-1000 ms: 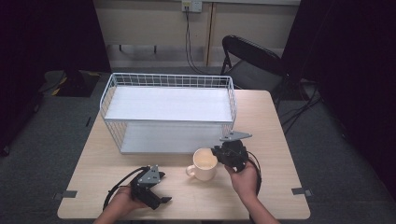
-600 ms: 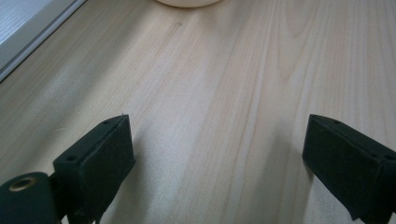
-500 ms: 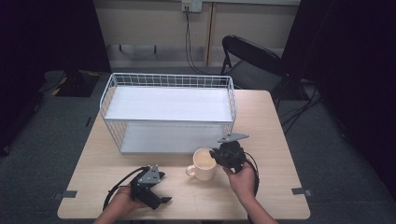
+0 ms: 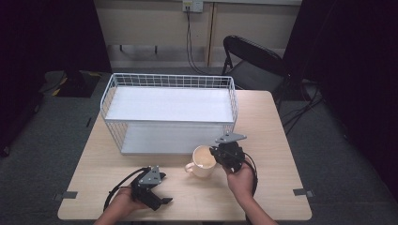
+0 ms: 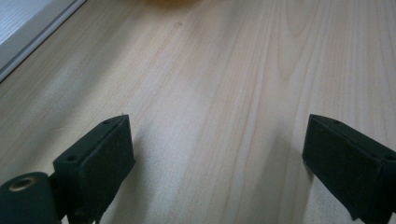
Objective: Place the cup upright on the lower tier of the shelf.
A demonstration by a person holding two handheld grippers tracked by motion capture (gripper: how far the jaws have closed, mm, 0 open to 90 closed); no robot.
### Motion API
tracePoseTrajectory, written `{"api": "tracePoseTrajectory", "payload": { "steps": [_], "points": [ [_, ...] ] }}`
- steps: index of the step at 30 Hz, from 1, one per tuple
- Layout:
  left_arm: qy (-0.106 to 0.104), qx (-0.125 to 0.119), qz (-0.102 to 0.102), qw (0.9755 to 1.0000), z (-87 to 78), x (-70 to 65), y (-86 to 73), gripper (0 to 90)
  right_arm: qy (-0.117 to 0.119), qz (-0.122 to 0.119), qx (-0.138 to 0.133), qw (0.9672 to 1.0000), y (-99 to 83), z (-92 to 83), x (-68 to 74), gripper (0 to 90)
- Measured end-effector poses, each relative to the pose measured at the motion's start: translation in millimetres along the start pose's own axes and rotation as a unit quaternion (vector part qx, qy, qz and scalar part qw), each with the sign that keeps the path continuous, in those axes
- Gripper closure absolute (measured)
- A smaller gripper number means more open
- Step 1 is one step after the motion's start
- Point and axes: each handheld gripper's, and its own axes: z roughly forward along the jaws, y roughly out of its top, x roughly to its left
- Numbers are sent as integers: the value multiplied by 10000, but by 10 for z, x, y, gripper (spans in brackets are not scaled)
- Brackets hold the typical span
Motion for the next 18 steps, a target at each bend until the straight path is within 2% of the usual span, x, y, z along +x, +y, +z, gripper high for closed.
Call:
{"api": "tracePoseTrajectory", "payload": {
  "steps": [9, 18],
  "points": [
    [1, -10, -2, 10000, 2, 0, -1, 83, -315, -8, -261, 9992, 76, 14, 21, 849],
    [2, -7, -1, 10000, 1, 0, -1, 83, -799, -70, -574, 9951, 146, 58, 56, 849]
  ]
}}
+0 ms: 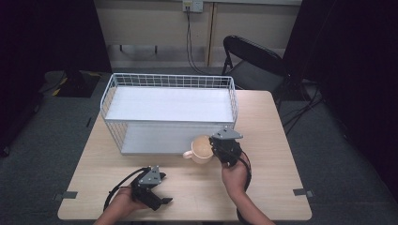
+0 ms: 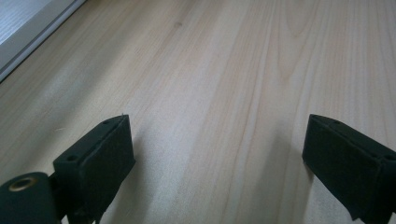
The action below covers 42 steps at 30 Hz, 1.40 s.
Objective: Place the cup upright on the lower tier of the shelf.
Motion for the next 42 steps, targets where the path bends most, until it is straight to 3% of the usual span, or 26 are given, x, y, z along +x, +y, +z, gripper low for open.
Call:
{"api": "tracePoseTrajectory", "payload": {
  "steps": [12, 36, 42],
  "points": [
    [-1, 6, 2, 10000, -1, 0, 0, 83, -450, -72, -126, 9989, 8, 131, 45, 848],
    [0, -5, 0, 10000, 1, 0, 0, 83, -706, 76, -390, 9967, 41, 262, 58, 835],
    [3, 1, 6, 10000, -3, 1, -1, 83, -810, 100, -499, 9954, 56, 251, 35, 726]
  ]
}}
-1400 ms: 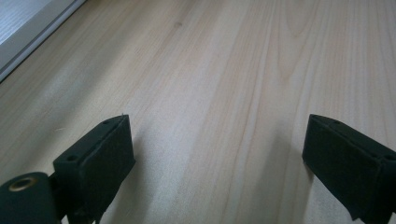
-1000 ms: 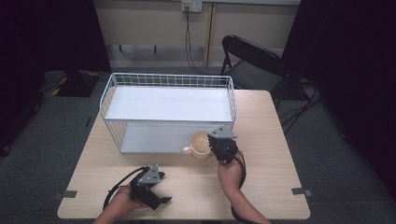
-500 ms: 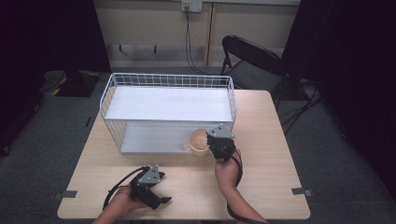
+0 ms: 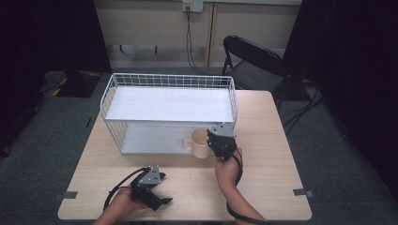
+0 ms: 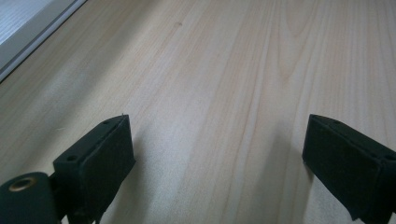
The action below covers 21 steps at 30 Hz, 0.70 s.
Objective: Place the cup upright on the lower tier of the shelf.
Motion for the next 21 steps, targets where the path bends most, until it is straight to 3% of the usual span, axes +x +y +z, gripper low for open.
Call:
{"api": "tracePoseTrajectory", "payload": {
  "steps": [2, 5, 7, 10, 13, 18, 21],
  "points": [
    [0, 2, 0, 10000, -1, 0, 0, 83, 55, 24, -1, 10000, 3, -10, -13, 682],
    [0, 0, -2, 10000, 0, 0, 0, 83, 235, 241, -45, 9994, 13, -50, -42, 560],
    [2, 1, 2, 10000, 0, 0, 0, 83, 474, 392, -108, 9980, 19, -90, -59, 458],
    [0, 1, 1, 10000, 0, 0, 0, 83, 882, 514, 37, 9948, 21, -129, -53, 300],
    [-1, 2, 3, 10000, 0, 1, 0, 83, 1128, 616, 103, 9916, -8, -172, -44, 216],
    [0, 2, 3, 10000, 0, 0, 0, 83, 1251, 634, 72, 9901, -57, -223, -63, 168],
    [0, 1, 0, 10000, 0, 0, 0, 83, 1355, 703, 184, 9881, -100, -210, -80, 147]
  ]
}}
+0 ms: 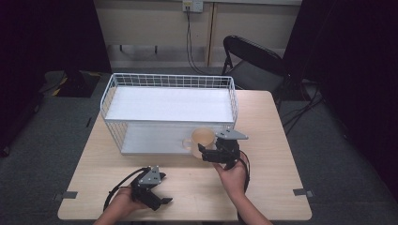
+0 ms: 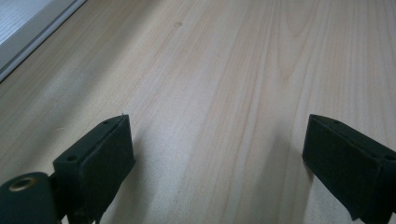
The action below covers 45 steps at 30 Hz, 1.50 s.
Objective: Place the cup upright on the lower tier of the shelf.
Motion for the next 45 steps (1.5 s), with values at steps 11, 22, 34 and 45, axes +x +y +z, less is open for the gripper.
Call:
{"api": "tracePoseTrajectory", "payload": {
  "steps": [11, 22, 34, 45],
  "points": [
    [0, 2, 2, 10000, 0, 0, 0, 83, 14, -52, 105, 9999, -76, 52, 8, 144],
    [1, -1, -1, 10000, 0, 0, 0, 83, 2, -192, 153, 9997, -119, 40, 46, 143],
    [46, 7, -46, 10000, -19, -7, -18, 82, 187, -720, -91, 9972, -65, -93, 156, 146],
    [36, 7, -30, 10000, -16, 15, -14, 83, 361, -1002, -69, 9943, -69, -128, 205, 145]
  ]
}}
